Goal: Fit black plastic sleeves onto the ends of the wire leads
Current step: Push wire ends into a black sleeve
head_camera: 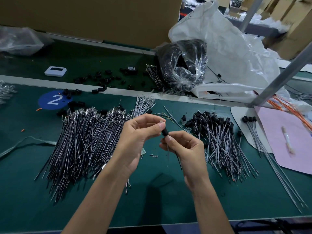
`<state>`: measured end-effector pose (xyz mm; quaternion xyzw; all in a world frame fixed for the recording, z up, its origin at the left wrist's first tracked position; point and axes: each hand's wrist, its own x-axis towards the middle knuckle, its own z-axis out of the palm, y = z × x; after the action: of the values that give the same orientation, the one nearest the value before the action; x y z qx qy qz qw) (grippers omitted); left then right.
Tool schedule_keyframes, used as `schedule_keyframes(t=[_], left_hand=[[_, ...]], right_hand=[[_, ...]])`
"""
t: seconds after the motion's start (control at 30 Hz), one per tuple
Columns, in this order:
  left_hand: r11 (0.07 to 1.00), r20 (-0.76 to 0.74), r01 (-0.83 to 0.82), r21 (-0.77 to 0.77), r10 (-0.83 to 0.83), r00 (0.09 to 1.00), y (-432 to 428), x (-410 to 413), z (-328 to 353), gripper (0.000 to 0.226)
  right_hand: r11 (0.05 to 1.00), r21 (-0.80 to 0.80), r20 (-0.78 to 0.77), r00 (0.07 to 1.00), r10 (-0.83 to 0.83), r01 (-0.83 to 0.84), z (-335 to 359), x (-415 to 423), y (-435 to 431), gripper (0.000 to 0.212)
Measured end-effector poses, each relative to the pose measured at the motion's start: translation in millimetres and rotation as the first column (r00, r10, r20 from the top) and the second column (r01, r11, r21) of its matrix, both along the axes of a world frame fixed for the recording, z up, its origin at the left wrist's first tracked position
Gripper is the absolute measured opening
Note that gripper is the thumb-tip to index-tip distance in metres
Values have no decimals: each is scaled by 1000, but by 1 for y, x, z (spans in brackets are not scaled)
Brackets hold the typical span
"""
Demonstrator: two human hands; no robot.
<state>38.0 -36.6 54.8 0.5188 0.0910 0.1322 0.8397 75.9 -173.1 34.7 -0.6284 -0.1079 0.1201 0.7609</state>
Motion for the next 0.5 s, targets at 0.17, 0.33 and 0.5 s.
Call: schedule_keyframes(t=[0.17,0.33,0.5], left_hand=[[1000,-18,-19,-23,18,1000,-2,-1,-2,6],[994,-2,-63,-88,63,998,-8,-1,-5,10],[991,22,-65,-118,69,997,-12,-1,-7,12]], right_hand=[[1000,13,41,999,-15,14,0,-3,5,13],[999,15,76,996,-49,48,-2,-5,11,22],[997,23,134,988,-82,79,-4,-5,14,20]])
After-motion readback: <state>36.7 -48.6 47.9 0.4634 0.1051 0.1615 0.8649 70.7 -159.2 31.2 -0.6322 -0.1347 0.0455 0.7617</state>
